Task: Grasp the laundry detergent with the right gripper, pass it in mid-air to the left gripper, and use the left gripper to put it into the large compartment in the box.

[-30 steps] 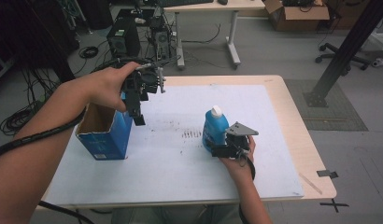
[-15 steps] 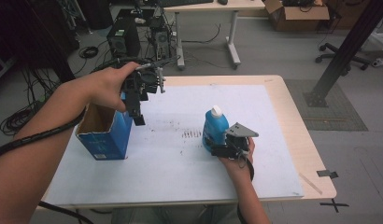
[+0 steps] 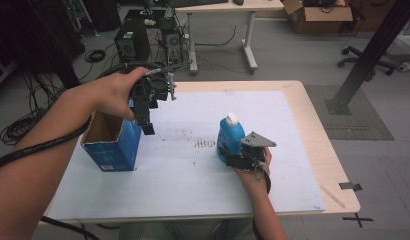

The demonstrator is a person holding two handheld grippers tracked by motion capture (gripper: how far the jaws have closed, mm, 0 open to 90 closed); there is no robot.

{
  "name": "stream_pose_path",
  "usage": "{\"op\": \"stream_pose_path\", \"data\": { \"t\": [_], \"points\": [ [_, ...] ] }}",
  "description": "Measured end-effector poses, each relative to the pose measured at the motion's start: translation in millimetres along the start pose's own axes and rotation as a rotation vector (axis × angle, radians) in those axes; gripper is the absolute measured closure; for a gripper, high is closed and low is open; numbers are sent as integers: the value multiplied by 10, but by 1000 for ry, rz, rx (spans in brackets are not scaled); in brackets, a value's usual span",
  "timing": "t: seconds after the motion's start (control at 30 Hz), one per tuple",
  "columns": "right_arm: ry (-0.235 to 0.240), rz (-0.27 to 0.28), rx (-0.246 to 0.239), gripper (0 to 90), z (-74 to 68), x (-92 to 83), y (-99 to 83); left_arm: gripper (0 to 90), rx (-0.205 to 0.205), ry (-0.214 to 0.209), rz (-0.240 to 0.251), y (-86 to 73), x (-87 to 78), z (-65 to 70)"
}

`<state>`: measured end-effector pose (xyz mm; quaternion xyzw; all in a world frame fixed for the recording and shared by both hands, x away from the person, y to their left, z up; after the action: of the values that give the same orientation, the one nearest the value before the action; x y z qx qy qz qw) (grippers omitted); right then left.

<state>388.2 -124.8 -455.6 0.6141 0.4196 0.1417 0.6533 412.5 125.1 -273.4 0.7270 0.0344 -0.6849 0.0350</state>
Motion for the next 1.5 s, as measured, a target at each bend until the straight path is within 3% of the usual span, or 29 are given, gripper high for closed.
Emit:
{"op": "stream_pose_path", "data": {
  "t": [0.7,0.77,1.07,1.27,1.5],
  "points": [
    [4,14,13,364,2,3,2,2,3,6,-1,6,4,-6],
    [1,12,2,404,-7,0,5,1,3,6,-1,11,2,-6],
    [-23,8,-40,436,-26,-5,12,2,4,6,-2,17,19,-4],
    [-5,16,-66,459,-49,-24,31,2,6,7,0,20,4,3],
    [57,49,-48,463,-60,-117,184,2,3,7,0,13,-12,8]
  ]
}}
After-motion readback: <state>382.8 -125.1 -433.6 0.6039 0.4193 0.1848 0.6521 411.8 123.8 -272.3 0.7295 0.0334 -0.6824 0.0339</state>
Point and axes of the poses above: each handheld gripper's, and its own axes: x roughly forward along the jaws, y roughly out of its top, z roughly to its right, the point moved 6 cm from there along x, roughly forward along the jaws, and after that the axes turned 8 degrees about y, right-handed, at the moved point
